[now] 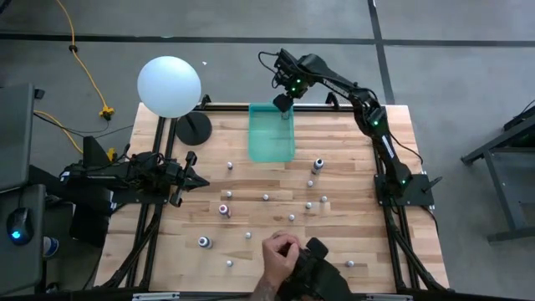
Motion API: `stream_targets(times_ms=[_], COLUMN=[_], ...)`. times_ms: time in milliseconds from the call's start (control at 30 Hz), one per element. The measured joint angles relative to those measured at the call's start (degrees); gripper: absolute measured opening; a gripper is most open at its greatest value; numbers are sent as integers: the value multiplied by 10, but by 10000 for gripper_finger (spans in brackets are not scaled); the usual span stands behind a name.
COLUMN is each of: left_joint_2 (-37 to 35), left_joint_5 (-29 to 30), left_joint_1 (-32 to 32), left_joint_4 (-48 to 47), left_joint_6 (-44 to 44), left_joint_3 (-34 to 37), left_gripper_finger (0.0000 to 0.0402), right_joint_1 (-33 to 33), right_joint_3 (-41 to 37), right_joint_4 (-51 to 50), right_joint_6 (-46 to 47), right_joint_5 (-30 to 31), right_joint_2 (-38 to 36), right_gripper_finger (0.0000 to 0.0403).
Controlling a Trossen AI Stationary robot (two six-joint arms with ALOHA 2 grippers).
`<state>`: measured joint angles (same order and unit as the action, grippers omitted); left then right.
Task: Pick & Place food coloring
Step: Put the large black food coloring bottle into the light blue bin
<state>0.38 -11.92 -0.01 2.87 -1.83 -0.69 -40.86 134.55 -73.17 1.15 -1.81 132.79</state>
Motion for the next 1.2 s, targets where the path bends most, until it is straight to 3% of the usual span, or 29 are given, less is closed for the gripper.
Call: stream_targets(times_ms=[367,500,700,933,1100,1200], left_joint_2=[0,0,0,0,0,0], left_joint_5=[0,1,3,5,5,5], left_joint_1=[0,0,0,0,0,0], left_joint_4=[0,0,0,0,0,0], left_joint_6=[0,0,0,0,0,0], left_joint_3=[0,0,0,0,0,0], left_gripper_finger=[1,1,1,1,1,1], right_joint_1=[19,35,64,108,149,174], right_joint_3=[-19,-127,-362,-607,-721,-750], right_joint_4=[-165,-151,-113,-9,21,38], right_joint_6=[-107,-128,-161,-170,-188,-201], right_joint_5=[-3,-51,1,-1,-1,-3], right_joint_2=[-131,-220,-376,-551,-627,-644], right_gripper_finger=[221,218,217,214,213,213])
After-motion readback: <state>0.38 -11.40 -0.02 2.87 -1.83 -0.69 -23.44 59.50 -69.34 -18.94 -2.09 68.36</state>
